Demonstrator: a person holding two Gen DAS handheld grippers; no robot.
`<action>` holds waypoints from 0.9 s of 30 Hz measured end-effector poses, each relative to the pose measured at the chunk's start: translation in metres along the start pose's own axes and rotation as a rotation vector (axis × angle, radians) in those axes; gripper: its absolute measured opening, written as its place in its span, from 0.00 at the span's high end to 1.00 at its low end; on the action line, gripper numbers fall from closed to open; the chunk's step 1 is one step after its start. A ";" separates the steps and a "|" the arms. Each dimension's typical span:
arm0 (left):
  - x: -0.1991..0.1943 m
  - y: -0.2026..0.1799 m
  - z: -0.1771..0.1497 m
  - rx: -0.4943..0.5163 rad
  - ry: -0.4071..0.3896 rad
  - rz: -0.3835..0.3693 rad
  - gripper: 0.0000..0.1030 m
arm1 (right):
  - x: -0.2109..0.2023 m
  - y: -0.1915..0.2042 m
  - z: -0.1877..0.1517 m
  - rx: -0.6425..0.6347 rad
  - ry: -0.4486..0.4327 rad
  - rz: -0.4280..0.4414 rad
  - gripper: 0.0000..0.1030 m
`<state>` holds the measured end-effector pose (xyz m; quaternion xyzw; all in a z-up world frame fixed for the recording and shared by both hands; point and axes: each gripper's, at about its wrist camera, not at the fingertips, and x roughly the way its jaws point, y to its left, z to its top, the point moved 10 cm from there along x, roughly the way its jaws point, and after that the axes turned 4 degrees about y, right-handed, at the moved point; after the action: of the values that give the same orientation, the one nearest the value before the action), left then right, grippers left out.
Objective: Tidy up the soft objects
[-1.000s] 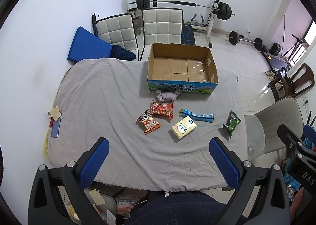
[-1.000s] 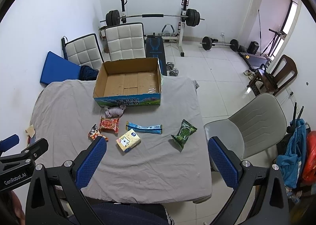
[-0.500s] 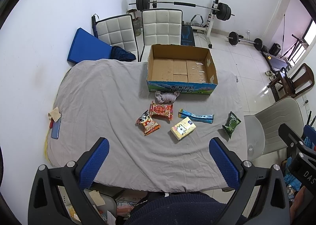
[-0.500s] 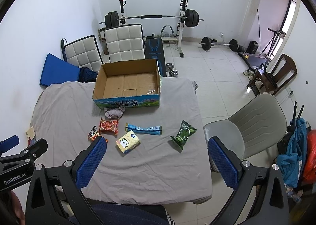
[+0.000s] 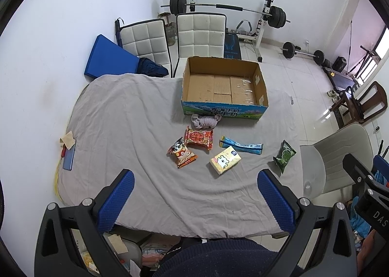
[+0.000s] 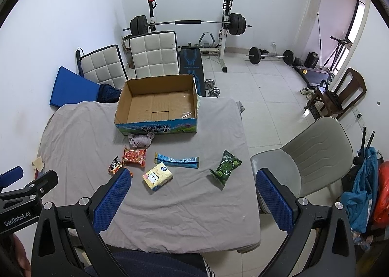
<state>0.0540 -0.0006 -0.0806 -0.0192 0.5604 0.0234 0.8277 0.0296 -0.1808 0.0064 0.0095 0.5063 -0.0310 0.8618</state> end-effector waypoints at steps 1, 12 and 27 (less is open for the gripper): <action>0.000 0.000 0.000 0.000 0.000 0.000 0.00 | -0.001 0.000 0.000 -0.001 -0.001 -0.001 0.00; 0.000 0.002 0.001 -0.004 -0.006 0.006 0.00 | 0.000 -0.002 0.003 -0.008 -0.006 0.010 0.00; 0.073 -0.024 0.020 0.101 0.019 -0.030 0.00 | 0.086 -0.039 -0.001 0.089 0.137 0.010 0.00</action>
<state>0.1011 -0.0226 -0.1407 0.0140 0.5683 -0.0177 0.8225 0.0674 -0.2234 -0.0686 0.0524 0.5623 -0.0484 0.8238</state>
